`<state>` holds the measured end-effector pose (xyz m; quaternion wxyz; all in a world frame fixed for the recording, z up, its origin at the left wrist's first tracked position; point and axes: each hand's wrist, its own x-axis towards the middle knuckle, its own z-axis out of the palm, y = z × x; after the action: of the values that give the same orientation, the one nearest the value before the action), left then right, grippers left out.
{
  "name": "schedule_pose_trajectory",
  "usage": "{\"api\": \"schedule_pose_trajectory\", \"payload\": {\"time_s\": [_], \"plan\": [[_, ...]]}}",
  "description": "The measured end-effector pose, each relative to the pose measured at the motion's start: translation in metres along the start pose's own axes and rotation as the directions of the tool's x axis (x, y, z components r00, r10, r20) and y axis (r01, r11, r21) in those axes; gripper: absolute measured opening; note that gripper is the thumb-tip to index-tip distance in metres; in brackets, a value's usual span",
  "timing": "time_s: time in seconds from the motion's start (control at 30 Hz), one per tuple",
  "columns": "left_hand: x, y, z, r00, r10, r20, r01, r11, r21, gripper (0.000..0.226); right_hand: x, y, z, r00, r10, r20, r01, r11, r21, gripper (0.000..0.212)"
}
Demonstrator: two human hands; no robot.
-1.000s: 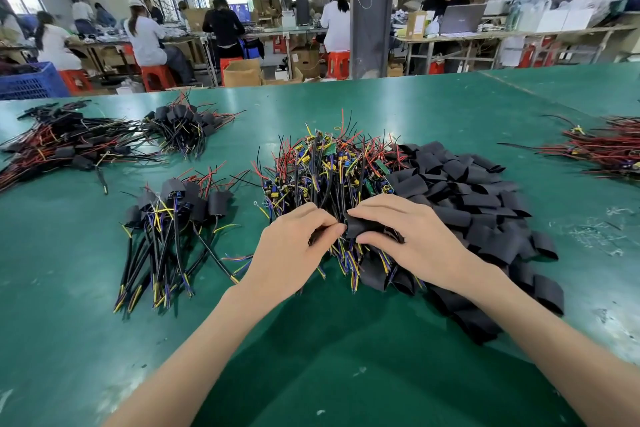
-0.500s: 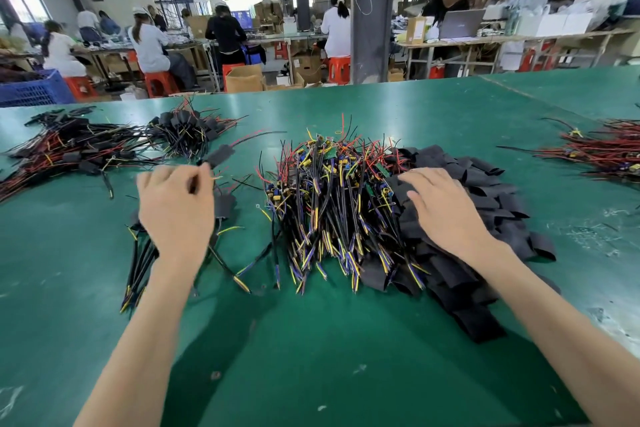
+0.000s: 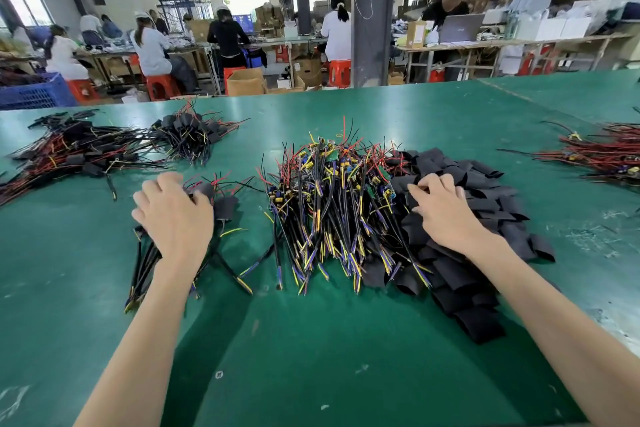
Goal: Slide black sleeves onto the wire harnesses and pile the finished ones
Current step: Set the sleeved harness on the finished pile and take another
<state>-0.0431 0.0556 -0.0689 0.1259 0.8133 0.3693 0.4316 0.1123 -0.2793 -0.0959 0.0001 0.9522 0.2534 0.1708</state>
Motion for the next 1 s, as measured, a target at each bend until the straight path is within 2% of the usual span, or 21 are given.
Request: {"api": "schedule_pose_trajectory", "payload": {"time_s": [0.1, 0.17, 0.3, 0.43, 0.57, 0.63, 0.8, 0.87, 1.0], "plan": [[-0.008, 0.028, 0.002, 0.991, 0.136, 0.009, -0.133, 0.979, -0.156, 0.025, -0.001, -0.002, -0.001, 1.0, 0.015, 0.001, -0.015, 1.0, -0.025, 0.041], [-0.01, 0.051, 0.009, 0.969, 0.228, 0.09, -0.2, 0.947, -0.25, 0.021, 0.0, -0.002, -0.002, 1.0, 0.015, 0.021, -0.015, 1.0, -0.015, 0.044], [0.007, 0.106, 0.032, 0.914, 0.28, 0.294, -0.152, 0.908, -0.391, 0.022, -0.001, 0.0, -0.002, 0.998, 0.021, 0.061, -0.024, 0.998, 0.058, 0.047], [0.034, 0.151, 0.054, 0.863, 0.309, 0.4, -0.192, 0.933, -0.305, 0.027, -0.003, 0.001, -0.001, 0.999, 0.024, 0.044, -0.03, 0.99, 0.138, 0.043], [0.045, 0.168, 0.078, 0.745, 0.31, 0.59, -0.269, 0.95, -0.159, 0.028, -0.004, 0.0, -0.003, 0.999, 0.029, 0.034, -0.034, 0.986, 0.163, 0.045], [0.045, 0.169, 0.087, 0.716, 0.289, 0.635, -0.3, 0.949, -0.094, 0.032, -0.005, -0.001, -0.004, 1.0, 0.025, 0.009, -0.026, 0.978, 0.205, 0.042], [0.049, 0.173, 0.086, 0.689, 0.297, 0.661, -0.268, 0.952, -0.149, 0.029, -0.005, -0.004, -0.01, 0.996, 0.022, -0.081, 0.001, 0.964, 0.267, 0.029], [0.049, 0.176, 0.082, 0.687, 0.341, 0.642, -0.331, 0.933, -0.142, 0.026, -0.005, -0.005, -0.012, 0.99, 0.032, -0.135, 0.008, 0.958, 0.286, 0.027], [0.045, 0.185, 0.072, 0.746, 0.425, 0.512, -0.494, 0.869, -0.001, 0.027, -0.007, -0.009, -0.016, 0.975, 0.056, -0.215, 0.019, 0.942, 0.334, 0.025]]}}
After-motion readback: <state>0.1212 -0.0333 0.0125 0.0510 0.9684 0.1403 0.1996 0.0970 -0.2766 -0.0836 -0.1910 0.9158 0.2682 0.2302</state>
